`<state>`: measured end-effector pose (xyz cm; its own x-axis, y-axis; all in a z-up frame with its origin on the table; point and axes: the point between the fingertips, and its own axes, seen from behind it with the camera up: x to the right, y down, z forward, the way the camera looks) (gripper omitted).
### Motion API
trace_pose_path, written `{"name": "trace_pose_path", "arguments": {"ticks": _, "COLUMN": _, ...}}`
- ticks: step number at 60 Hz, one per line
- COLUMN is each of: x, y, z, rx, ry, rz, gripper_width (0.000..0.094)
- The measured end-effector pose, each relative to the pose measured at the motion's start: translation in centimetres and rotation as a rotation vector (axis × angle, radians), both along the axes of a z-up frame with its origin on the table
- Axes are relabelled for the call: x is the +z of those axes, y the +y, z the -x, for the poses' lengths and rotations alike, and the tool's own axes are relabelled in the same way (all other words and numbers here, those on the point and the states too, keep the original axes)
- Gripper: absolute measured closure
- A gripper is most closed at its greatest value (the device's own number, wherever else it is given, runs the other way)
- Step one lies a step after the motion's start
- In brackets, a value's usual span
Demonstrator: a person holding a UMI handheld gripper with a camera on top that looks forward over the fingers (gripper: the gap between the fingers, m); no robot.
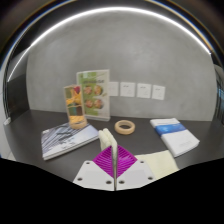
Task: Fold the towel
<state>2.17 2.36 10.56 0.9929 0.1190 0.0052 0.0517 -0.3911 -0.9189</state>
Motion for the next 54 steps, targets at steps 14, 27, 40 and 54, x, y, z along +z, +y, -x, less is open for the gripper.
{"name": "trace_pose_path", "arguments": {"ticks": 14, "x": -4.8, "y": 0.1, "z": -18.1, "rx": -0.28, "ry": -0.126, "rz": 0.1, "gripper_width": 0.0926}}
{"name": "trace_pose_path", "arguments": {"ticks": 27, "x": -7.9, "y": -1.2, "z": -21.8, "rx": -0.357, "ry": -0.162, "rz": 0.143, "gripper_width": 0.0451}}
{"name": "trace_pose_path", "arguments": {"ticks": 40, "x": -2.4, "y": -9.3, "z": -18.6, "rx": -0.41, "ry": -0.192, "rz": 0.046, "gripper_width": 0.009}}
{"name": "trace_pose_path", "arguments": {"ticks": 54, "x": -2.5, "y": -22.6, "z": -3.5, "rx": -0.27, "ry": -0.124, "rz": 0.045, "gripper_width": 0.0091}}
